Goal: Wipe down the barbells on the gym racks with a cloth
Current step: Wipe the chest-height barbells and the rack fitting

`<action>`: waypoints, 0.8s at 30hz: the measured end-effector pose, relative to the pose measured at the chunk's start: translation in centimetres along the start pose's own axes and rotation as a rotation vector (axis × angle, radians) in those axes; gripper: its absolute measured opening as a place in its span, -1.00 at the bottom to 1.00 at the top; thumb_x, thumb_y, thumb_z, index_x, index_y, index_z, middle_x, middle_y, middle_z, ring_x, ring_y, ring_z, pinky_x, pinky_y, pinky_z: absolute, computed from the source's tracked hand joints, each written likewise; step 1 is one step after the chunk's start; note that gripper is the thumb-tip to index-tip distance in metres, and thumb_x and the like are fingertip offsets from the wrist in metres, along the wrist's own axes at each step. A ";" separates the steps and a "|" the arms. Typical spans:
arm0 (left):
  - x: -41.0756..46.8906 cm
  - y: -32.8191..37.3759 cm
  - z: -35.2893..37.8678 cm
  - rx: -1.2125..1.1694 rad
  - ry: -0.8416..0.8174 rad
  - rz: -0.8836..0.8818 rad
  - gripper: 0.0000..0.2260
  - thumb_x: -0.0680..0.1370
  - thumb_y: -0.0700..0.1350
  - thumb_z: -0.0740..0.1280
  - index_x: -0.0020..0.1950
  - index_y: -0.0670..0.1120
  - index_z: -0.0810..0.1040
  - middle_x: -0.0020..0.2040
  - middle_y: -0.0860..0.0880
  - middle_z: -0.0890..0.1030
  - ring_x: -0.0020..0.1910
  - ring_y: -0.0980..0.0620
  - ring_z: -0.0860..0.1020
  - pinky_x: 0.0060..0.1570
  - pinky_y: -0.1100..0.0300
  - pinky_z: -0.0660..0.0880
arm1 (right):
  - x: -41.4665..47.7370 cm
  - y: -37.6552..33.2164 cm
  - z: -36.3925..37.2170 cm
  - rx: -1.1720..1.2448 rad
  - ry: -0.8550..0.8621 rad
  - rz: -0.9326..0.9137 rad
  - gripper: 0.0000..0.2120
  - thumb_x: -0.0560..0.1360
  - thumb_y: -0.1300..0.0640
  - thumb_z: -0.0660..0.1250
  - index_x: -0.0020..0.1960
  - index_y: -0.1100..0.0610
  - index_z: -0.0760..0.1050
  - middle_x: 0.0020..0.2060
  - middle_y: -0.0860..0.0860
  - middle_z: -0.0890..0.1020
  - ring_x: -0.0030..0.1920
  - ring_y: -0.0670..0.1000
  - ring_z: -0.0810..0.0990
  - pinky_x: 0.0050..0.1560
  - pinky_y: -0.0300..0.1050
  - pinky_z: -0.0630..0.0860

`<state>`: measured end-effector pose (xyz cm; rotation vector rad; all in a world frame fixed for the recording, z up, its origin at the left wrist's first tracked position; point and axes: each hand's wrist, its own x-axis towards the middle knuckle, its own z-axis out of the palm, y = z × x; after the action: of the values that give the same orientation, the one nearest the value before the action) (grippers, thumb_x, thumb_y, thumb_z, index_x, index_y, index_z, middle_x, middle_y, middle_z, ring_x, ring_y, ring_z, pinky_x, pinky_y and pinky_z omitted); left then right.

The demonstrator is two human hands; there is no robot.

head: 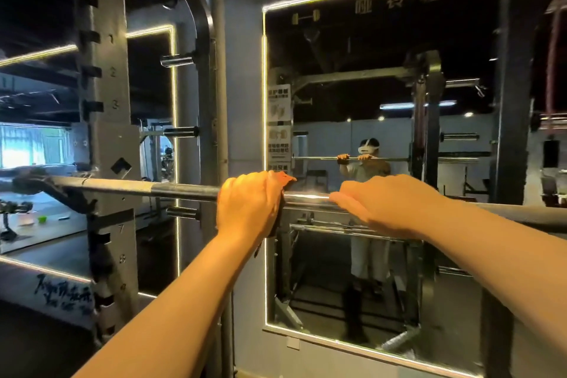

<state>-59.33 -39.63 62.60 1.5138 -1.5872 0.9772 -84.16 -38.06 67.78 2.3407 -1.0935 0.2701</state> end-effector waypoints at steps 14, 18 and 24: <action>-0.1 6.5 1.1 -0.036 0.054 0.010 -0.74 0.70 0.09 0.09 -0.06 0.02 0.47 -0.18 0.08 0.48 -0.22 0.03 0.49 -0.14 0.14 0.33 | 0.6 0.0 0.2 -0.096 0.015 -0.007 -0.63 0.70 -0.08 -0.17 0.15 0.02 0.38 -0.08 0.00 0.58 -0.16 -0.02 0.56 -0.13 -0.07 0.52; -1.0 3.6 -0.7 -0.011 0.003 0.147 -0.74 0.58 0.18 0.36 0.11 0.06 0.43 -0.07 0.04 0.60 -0.10 -0.01 0.60 0.08 -0.08 0.55 | -0.5 0.2 -0.7 -0.039 -0.071 -0.011 -0.60 0.71 -0.06 -0.17 0.31 0.05 0.35 0.08 0.03 0.55 0.00 -0.01 0.52 0.05 -0.03 0.53; -1.7 3.6 1.6 -0.280 0.131 -0.354 -0.78 0.71 0.00 0.04 -0.04 0.01 0.40 -0.07 0.08 0.44 0.12 -0.05 0.49 0.58 -0.19 -0.03 | -3.5 3.5 0.0 -0.086 -0.042 0.096 -0.71 0.74 0.00 -0.13 0.37 -0.04 0.24 0.05 -0.04 0.57 0.02 -0.02 0.59 0.09 -0.04 0.59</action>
<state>-62.86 -40.25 60.22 1.4376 -1.2487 0.6137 -89.10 -37.66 67.75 2.2311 -1.2151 0.2054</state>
